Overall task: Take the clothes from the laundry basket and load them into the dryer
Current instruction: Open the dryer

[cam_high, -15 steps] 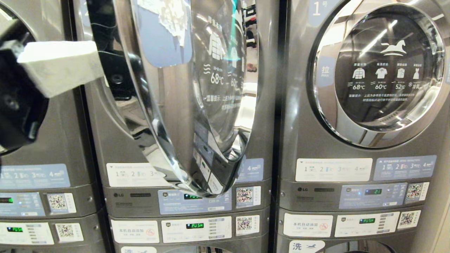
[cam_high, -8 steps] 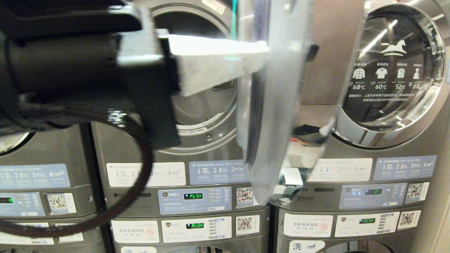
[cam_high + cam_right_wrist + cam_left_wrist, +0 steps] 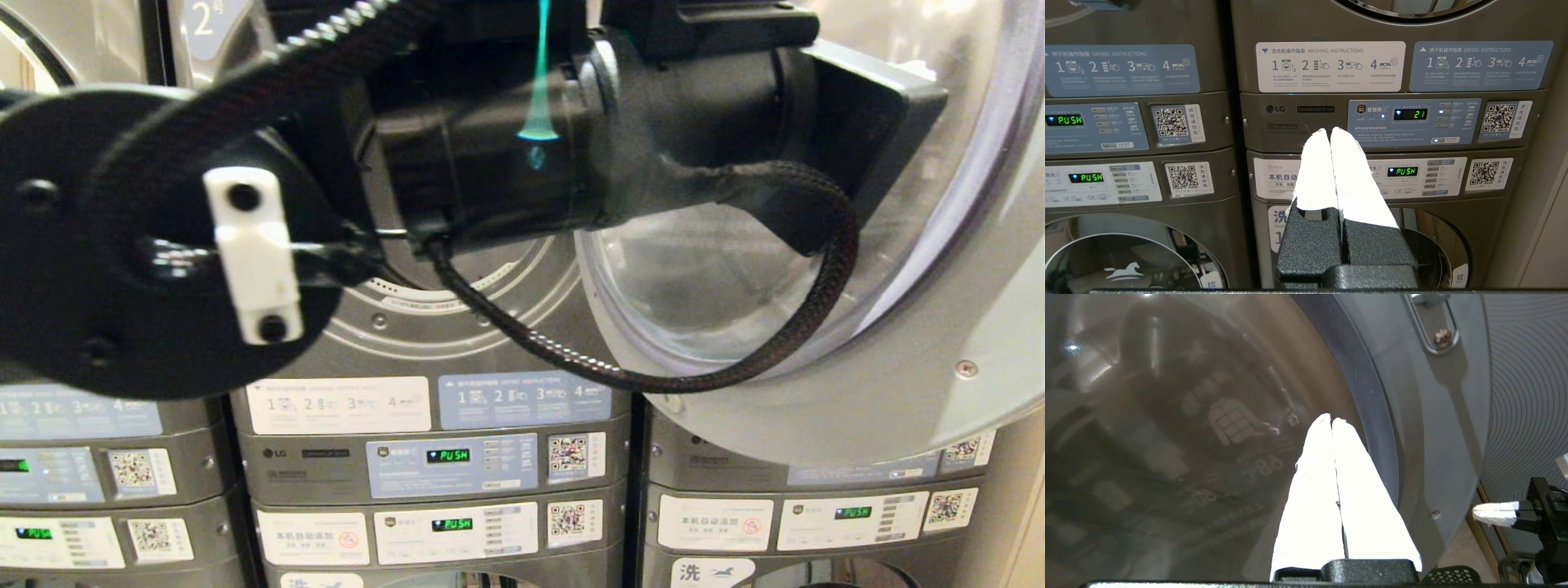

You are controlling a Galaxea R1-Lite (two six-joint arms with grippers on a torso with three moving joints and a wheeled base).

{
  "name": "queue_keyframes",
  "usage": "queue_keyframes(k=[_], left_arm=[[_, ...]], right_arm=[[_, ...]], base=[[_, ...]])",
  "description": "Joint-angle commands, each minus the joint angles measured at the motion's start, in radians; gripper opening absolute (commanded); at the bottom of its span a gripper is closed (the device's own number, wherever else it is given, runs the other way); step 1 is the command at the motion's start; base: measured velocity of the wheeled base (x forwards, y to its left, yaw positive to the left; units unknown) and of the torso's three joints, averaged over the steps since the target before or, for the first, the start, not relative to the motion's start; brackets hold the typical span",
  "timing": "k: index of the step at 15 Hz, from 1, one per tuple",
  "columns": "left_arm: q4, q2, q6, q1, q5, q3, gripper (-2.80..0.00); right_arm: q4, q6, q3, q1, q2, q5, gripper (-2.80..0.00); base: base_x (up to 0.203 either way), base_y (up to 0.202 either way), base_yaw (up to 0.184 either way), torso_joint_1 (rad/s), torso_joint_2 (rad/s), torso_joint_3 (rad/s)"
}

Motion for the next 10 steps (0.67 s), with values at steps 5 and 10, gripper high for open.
queue_keyframes(k=[5, 10], left_arm=[[-0.003, 0.17, 0.007, 0.005, 0.01, -0.129, -2.8], [-0.002, 0.103, 0.034, 0.141, 0.011, -0.114, -2.8]], right_arm=[[0.0, 0.002, 0.0, 0.0, 0.0, 0.0, -2.8], [0.0, 0.002, 0.0, 0.0, 0.0, -0.001, -2.8]], base=[[0.0, 0.0, 0.0, 0.0, 0.0, 0.0], [0.0, 0.0, 0.0, 0.0, 0.0, 0.0]])
